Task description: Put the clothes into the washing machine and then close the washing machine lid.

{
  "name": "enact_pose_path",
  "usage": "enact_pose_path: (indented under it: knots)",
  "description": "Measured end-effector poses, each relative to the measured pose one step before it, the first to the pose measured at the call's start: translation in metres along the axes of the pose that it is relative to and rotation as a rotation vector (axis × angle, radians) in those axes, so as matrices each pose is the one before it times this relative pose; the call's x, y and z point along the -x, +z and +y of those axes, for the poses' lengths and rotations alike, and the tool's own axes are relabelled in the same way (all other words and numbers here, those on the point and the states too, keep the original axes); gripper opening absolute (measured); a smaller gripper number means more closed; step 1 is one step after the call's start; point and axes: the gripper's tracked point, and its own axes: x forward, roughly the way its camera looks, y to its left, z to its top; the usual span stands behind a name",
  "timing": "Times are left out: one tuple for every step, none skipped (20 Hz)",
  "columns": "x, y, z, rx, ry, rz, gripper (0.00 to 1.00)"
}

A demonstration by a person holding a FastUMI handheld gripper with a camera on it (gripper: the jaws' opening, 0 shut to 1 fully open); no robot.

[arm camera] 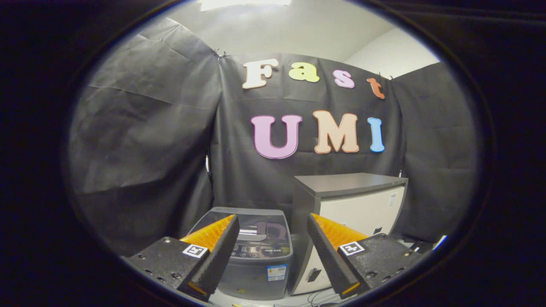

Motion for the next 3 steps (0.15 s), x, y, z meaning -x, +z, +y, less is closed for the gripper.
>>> enact_pose_path:
  knots:
    - [0.00229, 0.00142, 0.00115, -0.00180, 0.00363, -0.00099, 0.96]
    - [0.00231, 0.00089, 0.00057, -0.00045, -0.00038, -0.00454, 0.96]
    - [0.00226, 0.00131, -0.00090, -0.00130, -0.00283, -0.00302, 0.96]
